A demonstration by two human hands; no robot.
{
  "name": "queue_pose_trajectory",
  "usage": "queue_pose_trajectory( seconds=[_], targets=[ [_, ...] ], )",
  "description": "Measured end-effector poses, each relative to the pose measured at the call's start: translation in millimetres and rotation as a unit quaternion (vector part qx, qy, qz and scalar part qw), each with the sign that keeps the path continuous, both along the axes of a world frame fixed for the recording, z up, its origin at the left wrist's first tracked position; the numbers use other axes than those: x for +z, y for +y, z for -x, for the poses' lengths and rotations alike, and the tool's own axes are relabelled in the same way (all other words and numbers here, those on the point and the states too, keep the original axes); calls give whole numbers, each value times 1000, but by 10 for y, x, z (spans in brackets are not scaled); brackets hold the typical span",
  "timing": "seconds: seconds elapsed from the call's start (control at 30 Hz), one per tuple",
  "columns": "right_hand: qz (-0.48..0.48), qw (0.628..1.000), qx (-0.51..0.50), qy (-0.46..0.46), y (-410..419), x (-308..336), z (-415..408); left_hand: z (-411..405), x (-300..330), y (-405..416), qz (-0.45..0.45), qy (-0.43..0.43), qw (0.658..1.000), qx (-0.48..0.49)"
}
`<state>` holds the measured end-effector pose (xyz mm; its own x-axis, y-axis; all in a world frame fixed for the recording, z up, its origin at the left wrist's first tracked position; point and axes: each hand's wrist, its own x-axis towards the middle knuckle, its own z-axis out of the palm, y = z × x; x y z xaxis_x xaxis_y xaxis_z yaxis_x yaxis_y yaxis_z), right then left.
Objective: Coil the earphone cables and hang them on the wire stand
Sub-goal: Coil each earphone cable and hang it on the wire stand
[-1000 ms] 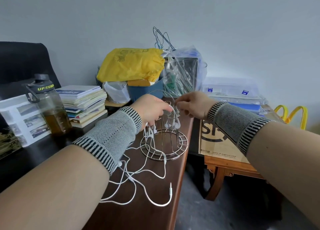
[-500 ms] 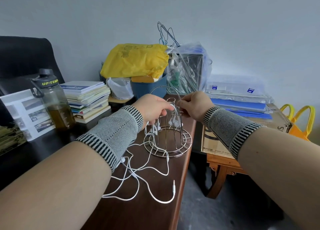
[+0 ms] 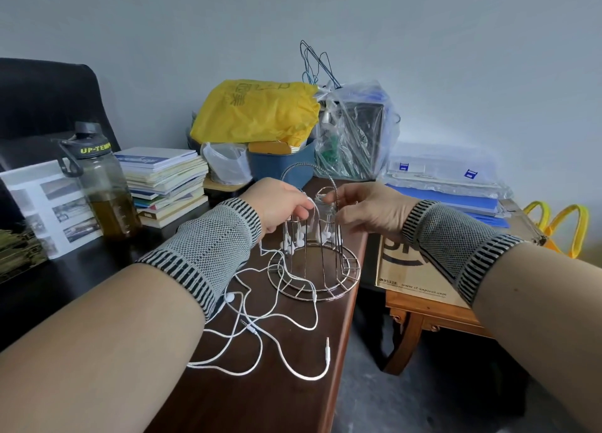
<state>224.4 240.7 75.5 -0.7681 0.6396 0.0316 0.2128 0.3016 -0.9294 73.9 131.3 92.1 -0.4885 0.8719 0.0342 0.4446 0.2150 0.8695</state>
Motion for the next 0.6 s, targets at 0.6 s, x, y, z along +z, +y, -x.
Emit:
queue_pose_trajectory(
  seconds=[0.6],
  targets=[
    [-195,974,-113,-40,-206,-58,217,-97,132,18,41,125,991,-17]
  ],
)
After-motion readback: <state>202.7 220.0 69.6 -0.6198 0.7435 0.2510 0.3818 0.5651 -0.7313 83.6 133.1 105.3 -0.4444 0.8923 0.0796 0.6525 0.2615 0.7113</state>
